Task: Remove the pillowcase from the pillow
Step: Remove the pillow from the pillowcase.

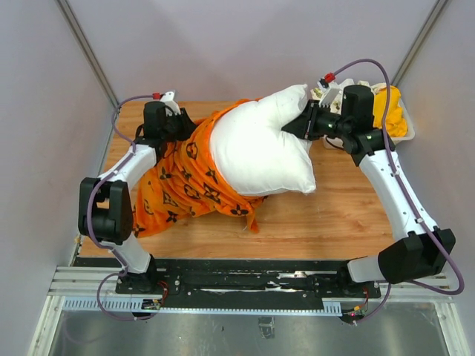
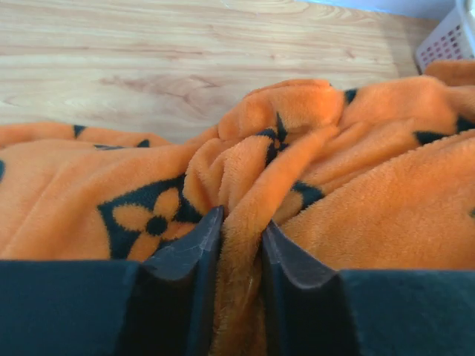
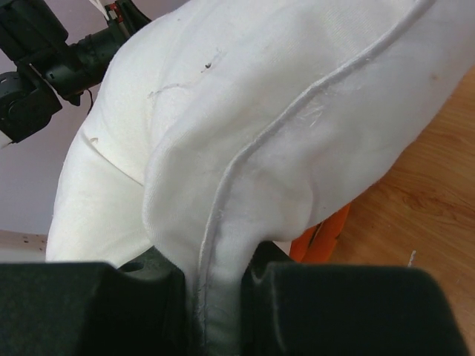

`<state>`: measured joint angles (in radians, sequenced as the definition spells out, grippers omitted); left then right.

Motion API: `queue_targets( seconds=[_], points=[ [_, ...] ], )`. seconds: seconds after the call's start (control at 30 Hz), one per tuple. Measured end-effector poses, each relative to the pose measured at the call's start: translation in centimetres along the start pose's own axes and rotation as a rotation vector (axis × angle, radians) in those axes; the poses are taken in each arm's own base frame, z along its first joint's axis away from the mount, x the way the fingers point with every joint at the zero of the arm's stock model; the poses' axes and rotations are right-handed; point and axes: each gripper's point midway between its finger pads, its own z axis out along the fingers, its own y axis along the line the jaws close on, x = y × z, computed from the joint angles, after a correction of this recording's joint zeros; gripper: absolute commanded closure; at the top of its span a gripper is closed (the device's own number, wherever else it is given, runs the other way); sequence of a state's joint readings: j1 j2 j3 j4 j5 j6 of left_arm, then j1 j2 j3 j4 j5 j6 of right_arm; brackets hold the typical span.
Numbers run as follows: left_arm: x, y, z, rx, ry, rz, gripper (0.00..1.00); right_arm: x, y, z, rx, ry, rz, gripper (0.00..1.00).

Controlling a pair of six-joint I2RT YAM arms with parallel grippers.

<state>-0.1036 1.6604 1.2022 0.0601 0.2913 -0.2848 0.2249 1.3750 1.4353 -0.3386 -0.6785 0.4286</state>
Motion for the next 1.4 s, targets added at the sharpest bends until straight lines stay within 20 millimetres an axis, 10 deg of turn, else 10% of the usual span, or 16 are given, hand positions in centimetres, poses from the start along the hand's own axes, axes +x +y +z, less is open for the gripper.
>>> queue_targets(
  seconds=[0.27,0.5,0.7,0.77,0.87,0.9,1.07,1.27,1.4],
  points=[
    [0.7,0.8,-0.4,-0.057,-0.024,-0.007,1.0,0.4,-0.4,-0.8,0.037,0.01,-0.005,0.99],
    [-2.0,6.7,-5.8,-0.179,-0.149,-0.19,1.0,-1.3,-1.5,-5.6,0.067,-0.112,0.081,0.99],
    [1.6,9.4,-8.6,-0.286,-0.119,-0.324,1.0,-3.3,-0.3,-8.9,0.044,-0.215,0.105,0.99],
    [1.4,9.5,-9.0,-0.301,-0.131,-0.332,0.84,-3.1,-0.1,-8.8,0.033,-0.213,0.118,0.99],
    [0.8,9.7,-9.7,-0.311,-0.148,-0.31,0.09,-3.1,-0.5,-8.5,0.035,-0.211,0.126,0.99],
    [0.6,10.0,-10.0,-0.32,-0.153,-0.298,0.02,-3.1,-0.6,-8.4,0.039,-0.211,0.128,0.99],
    [-1.3,9.8,-12.8,-0.419,-0.203,-0.226,0.01,-2.9,-0.3,-7.2,0.071,-0.216,0.085,0.99],
    [-9.3,2.4,-18.2,-0.293,-0.424,-0.096,0.01,-3.0,-1.0,-6.4,0.198,-0.249,0.048,0.99],
    [-9.6,0.5,-19.2,-0.211,-0.468,-0.086,0.01,-3.1,-2.9,-7.4,0.318,-0.291,0.092,0.99]
  ],
)
